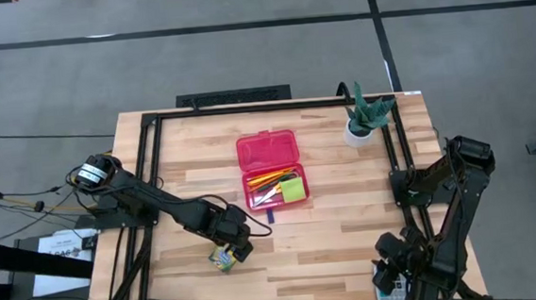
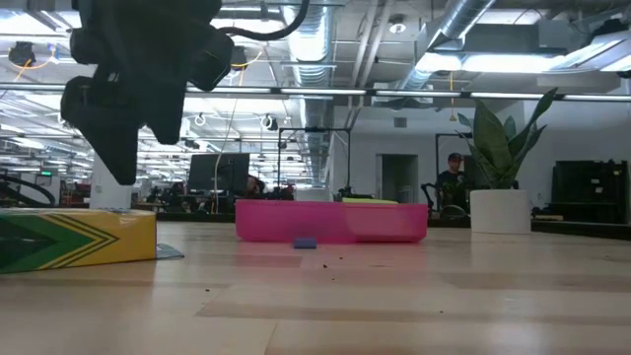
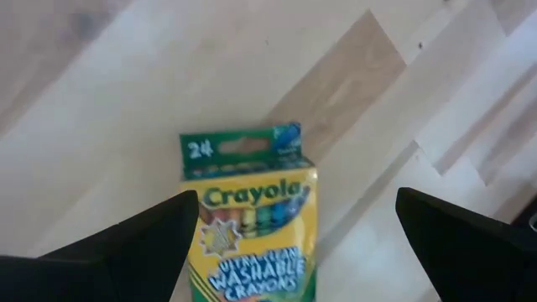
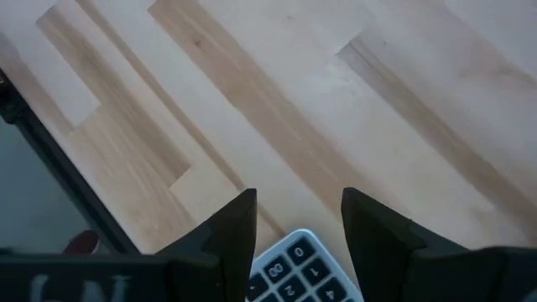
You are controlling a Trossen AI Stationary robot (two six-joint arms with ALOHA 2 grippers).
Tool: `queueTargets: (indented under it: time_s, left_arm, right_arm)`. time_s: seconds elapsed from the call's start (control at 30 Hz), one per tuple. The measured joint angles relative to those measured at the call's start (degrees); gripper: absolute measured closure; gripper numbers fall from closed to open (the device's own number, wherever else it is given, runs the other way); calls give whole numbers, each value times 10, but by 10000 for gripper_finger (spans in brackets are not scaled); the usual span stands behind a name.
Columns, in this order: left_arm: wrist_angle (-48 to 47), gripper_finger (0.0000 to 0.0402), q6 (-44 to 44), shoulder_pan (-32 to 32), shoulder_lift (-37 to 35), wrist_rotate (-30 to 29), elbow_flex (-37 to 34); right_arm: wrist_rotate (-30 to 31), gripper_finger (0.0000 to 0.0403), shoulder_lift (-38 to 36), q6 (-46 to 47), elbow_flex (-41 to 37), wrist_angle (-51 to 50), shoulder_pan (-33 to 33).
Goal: Pack school essentials
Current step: Put the yellow crayon box into the supply box
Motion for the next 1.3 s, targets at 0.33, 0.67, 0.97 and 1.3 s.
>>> queueTargets:
  time_s: [0.33, 0.67, 0.97, 1.3]
  left_arm:
    - [1, 5, 46, 1, 0, -10, 0]
    - [-20, 2, 42, 20, 0, 47, 0]
    - [-6, 2, 28, 31, 0, 86, -1]
    - [-33, 2, 65, -17, 0, 57, 53]
  right_arm:
    - [-3, 221, 0, 0, -1, 16, 0]
    - [-4, 221, 0, -2, -1, 16, 0]
    - [-3, 221, 0, -16, -1, 23, 1]
    - [-3, 221, 0, -30, 0, 24, 1]
